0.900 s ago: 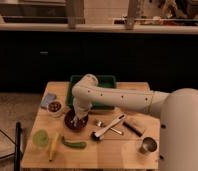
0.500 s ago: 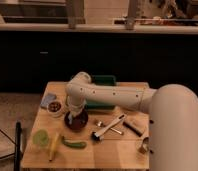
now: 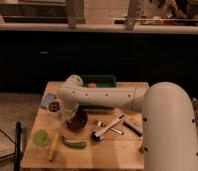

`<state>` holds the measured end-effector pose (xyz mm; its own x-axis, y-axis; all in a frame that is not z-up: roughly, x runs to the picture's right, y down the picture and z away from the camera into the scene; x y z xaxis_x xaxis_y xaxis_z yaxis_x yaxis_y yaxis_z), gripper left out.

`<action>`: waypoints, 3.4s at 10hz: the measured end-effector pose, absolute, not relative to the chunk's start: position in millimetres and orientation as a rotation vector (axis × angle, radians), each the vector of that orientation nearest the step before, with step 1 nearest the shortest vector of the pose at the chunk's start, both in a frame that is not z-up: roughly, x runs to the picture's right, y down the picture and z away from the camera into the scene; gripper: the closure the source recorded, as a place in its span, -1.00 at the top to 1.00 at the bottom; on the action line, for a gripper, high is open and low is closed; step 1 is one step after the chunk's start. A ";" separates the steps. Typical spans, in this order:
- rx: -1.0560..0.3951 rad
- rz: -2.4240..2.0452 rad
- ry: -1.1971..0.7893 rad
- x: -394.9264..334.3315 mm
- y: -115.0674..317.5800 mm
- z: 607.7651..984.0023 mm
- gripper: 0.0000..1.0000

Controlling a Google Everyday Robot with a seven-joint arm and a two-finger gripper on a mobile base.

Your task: Wipe purple bowl with towel

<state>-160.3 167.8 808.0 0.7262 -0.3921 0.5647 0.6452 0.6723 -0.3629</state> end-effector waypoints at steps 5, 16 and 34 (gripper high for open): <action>-0.605 -0.503 -0.433 -92.9 184.9 806.6 -0.85; -0.562 -0.526 -0.398 -115.9 148.2 826.4 -0.85; -0.588 -0.512 -0.403 -95.4 154.5 834.5 -0.85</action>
<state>-95.4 154.5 834.5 0.8009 -0.3376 0.4946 0.5600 0.7149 -0.4188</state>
